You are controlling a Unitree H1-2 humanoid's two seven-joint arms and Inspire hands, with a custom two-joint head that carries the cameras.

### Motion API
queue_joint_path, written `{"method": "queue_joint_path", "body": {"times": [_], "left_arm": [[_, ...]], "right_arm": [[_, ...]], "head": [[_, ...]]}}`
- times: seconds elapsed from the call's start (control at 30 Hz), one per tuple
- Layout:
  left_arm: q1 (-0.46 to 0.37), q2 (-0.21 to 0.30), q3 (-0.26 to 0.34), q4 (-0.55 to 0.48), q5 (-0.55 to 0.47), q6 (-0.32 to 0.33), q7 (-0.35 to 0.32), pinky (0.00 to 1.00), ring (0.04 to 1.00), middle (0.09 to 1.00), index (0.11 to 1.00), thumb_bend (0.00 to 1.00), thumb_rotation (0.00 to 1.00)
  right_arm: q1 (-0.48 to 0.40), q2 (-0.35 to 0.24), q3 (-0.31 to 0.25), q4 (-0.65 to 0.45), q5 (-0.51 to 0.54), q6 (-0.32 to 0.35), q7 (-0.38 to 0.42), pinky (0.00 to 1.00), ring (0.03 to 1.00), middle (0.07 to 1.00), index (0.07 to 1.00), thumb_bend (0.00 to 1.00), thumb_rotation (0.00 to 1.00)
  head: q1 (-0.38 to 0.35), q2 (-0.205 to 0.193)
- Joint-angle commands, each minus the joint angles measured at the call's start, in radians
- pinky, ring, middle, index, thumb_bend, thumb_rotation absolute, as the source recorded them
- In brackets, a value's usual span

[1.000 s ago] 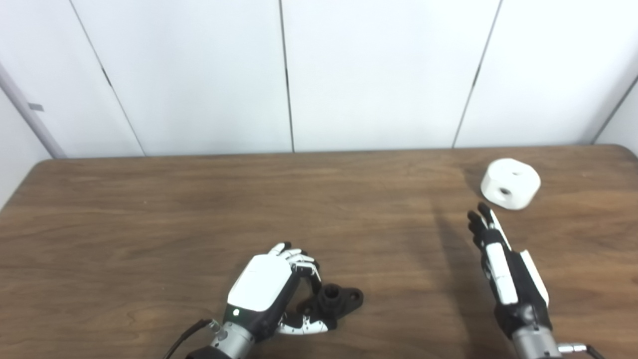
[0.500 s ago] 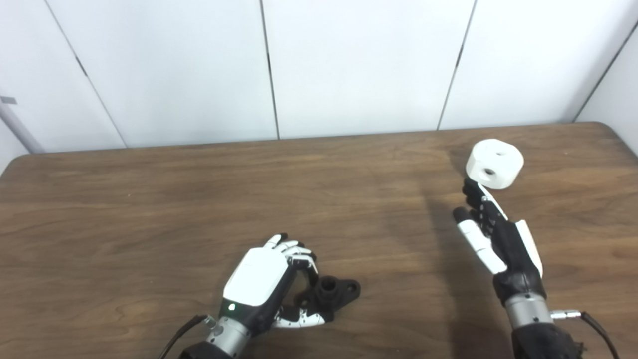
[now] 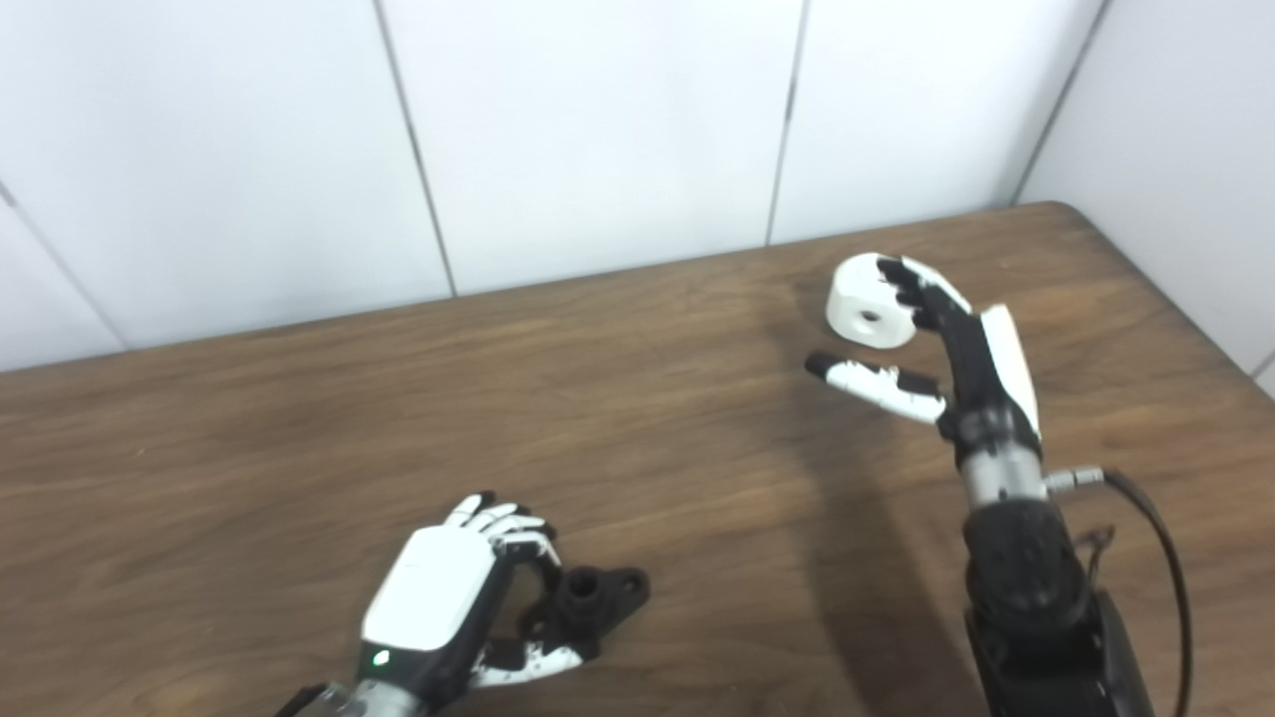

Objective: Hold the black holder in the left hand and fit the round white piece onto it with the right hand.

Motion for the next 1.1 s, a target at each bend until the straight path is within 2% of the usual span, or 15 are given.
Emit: {"method": "queue_joint_path", "body": {"times": [0.0, 0.17, 0.33, 0.47, 0.73, 0.93, 1.07], "left_arm": [[0.011, 0.028, 0.012, 0.015, 0.009, -0.013, -0.019, 0.91, 0.823, 0.74, 0.485, 0.52, 0.05], [0.016, 0.034, 0.031, 0.009, -0.003, -0.022, -0.031, 0.88, 0.813, 0.736, 0.485, 0.52, 0.05], [0.019, 0.035, 0.044, 0.001, -0.004, -0.023, -0.052, 0.87, 0.812, 0.735, 0.485, 0.52, 0.05], [0.019, 0.034, 0.053, 0.004, -0.006, -0.038, -0.046, 0.85, 0.803, 0.728, 0.485, 0.52, 0.05], [0.023, 0.027, 0.066, 0.022, -0.004, -0.056, -0.03, 0.83, 0.791, 0.72, 0.484, 0.52, 0.05], [0.026, 0.021, 0.071, 0.024, 0.0, -0.057, -0.033, 0.84, 0.798, 0.722, 0.484, 0.52, 0.05], [0.027, 0.02, 0.075, 0.03, -0.002, -0.067, -0.025, 0.84, 0.798, 0.722, 0.484, 0.52, 0.05]], "right_arm": [[-0.049, -0.008, -0.017, -0.01, -0.044, 0.002, 0.016, 0.88, 0.908, 0.908, 0.827, 0.83, 0.35], [-0.115, -0.04, -0.049, 0.04, -0.087, 0.002, 0.046, 0.88, 0.925, 0.923, 0.823, 0.84, 0.32], [-0.151, -0.079, -0.056, 0.083, -0.13, 0.002, 0.08, 0.99, 0.974, 0.948, 0.832, 0.85, 0.3], [-0.188, -0.105, -0.073, 0.128, -0.157, 0.002, 0.126, 1.0, 0.999, 0.98, 0.815, 0.89, 0.27], [-0.28, -0.176, -0.095, 0.26, -0.33, 0.002, 0.281, 1.0, 1.0, 1.0, 0.804, 0.95, 0.25], [-0.321, -0.224, -0.085, 0.346, -0.409, 0.002, 0.363, 1.0, 1.0, 1.0, 0.815, 1.0, 0.27], [-0.355, -0.234, -0.092, 0.389, -0.453, 0.002, 0.42, 1.0, 1.0, 1.0, 0.82, 1.0, 0.29]], "head": [[-0.022, -0.005], [-0.06, -0.02], [-0.086, -0.029], [-0.1, -0.037], [-0.104, -0.043], [-0.098, -0.044], [-0.097, -0.048]]}}
